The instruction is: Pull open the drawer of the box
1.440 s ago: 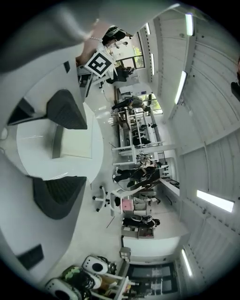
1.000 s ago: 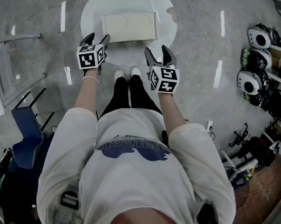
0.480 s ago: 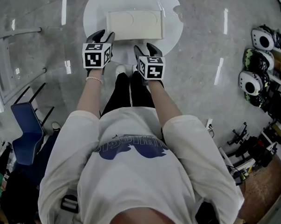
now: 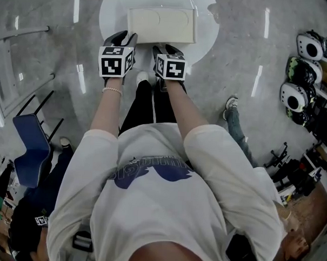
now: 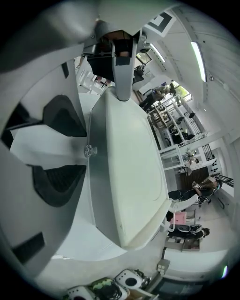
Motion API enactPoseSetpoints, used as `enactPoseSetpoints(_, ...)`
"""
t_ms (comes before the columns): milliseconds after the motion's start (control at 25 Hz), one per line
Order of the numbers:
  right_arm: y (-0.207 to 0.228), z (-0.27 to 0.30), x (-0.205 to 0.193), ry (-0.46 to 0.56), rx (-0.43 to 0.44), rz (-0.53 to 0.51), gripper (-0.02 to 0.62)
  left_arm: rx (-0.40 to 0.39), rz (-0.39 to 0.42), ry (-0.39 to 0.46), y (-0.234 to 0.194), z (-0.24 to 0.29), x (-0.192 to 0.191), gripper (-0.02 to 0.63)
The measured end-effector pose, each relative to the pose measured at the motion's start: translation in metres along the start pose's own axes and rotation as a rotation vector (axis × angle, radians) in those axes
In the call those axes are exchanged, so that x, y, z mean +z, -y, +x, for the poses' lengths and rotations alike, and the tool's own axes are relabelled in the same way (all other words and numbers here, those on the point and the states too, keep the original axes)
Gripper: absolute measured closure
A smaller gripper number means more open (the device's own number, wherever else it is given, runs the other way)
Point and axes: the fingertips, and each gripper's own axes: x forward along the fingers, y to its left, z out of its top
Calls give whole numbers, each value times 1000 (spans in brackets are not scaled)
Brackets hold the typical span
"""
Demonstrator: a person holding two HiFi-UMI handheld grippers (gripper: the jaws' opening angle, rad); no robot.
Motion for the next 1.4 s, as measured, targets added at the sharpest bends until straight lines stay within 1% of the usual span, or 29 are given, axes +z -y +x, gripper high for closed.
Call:
enactPoseSetpoints(160, -1, 4, 5, 1, -8, -6, 441, -4, -4, 1, 0, 0, 0, 477)
enactPoseSetpoints(240, 2, 5, 7, -4, -19, -1, 479, -5, -6, 0, 0, 1, 0, 479)
enactPoseSetpoints(320, 3, 5, 7, -7, -19, -2, 491, -5, -7, -1, 0, 1, 0, 479)
enactPoseSetpoints(360, 2, 5, 7, -8, -16, -7, 511, -4, -7, -2, 1, 1, 0, 479)
enactPoseSetpoints(400, 1, 5, 7, -9, -15, -11, 518, -4, -8, -3, 1, 1, 0, 479)
enactPoseSetpoints(560, 0, 4, 6, -6, -9, -7, 522, -2, -15, -3, 0, 0, -1, 479)
enactPoseSetpoints(760, -1, 3, 1, -15, 4, -31, 525, 3, -14, -2, -1, 1, -2, 479)
enactPoseSetpoints(1040, -3, -8, -21, -32, 28, -35, 526, 10, -14, -5, 2, 3, -1, 480)
enactPoseSetpoints(1400, -10, -21, -52, -54, 53, -68, 528, 20, -13, -2, -2, 2, -3, 482)
